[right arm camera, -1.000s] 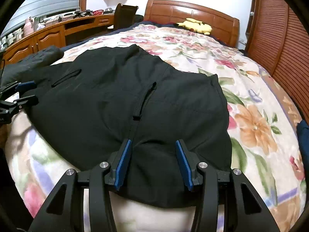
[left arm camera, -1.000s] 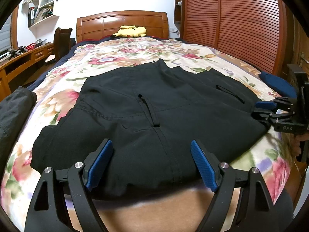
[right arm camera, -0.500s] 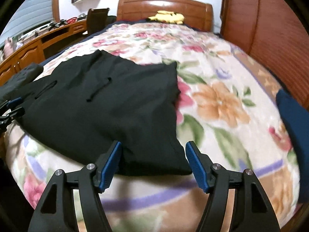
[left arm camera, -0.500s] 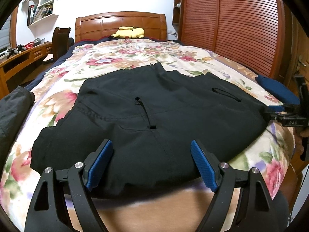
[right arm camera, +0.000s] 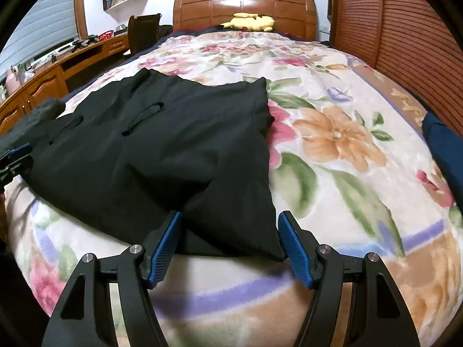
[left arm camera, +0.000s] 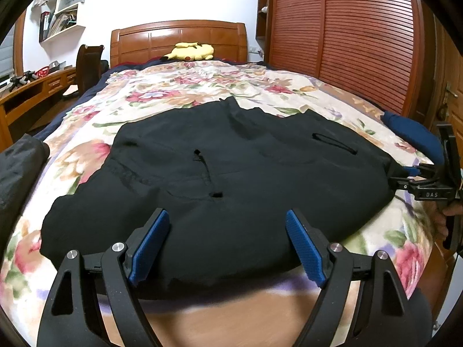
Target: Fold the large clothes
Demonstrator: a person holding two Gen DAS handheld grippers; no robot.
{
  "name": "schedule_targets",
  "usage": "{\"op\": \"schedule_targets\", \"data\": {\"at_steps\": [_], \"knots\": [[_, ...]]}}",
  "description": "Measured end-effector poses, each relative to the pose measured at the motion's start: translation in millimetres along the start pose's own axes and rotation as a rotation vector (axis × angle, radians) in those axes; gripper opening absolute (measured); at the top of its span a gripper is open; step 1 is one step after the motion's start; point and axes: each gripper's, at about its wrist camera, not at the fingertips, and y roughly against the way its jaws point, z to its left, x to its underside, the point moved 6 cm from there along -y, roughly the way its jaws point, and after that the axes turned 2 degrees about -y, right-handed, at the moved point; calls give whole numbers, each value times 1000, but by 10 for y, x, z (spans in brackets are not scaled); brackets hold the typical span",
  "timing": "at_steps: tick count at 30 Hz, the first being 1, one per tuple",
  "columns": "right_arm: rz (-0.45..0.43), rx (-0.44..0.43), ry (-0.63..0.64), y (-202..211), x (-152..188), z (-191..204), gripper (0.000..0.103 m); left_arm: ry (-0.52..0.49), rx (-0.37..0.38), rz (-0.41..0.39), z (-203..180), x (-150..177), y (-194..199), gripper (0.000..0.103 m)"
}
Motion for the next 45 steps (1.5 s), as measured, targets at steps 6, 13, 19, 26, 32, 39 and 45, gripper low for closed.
{"op": "schedule_targets", "data": {"at_steps": [6, 13, 19, 26, 32, 39, 45], "knots": [[-51, -13, -22, 214, -26, -5, 70, -13, 23, -5, -128, -40, -47, 83], [-89, -46, -69, 249, -111, -31, 72, -47, 18, 11, -279, -63, -170, 84], [-26, -18, -70, 4, -62, 13, 73, -42, 12, 38, -281, -34, -240, 84], [32, -10, -86, -197, -30, 24, 79, -47, 11, 46, -299, -12, -252, 84], [46, -81, -111, -225, -34, 18, 69, -56, 10, 53, -307, 3, -262, 84], [13, -147, -136, -73, -92, 34, 26, -55, 9, 46, -301, 25, -242, 84], [-114, -127, -101, 261, -393, 126, 17, -55, 5, 34, -269, 36, -188, 84]]}}
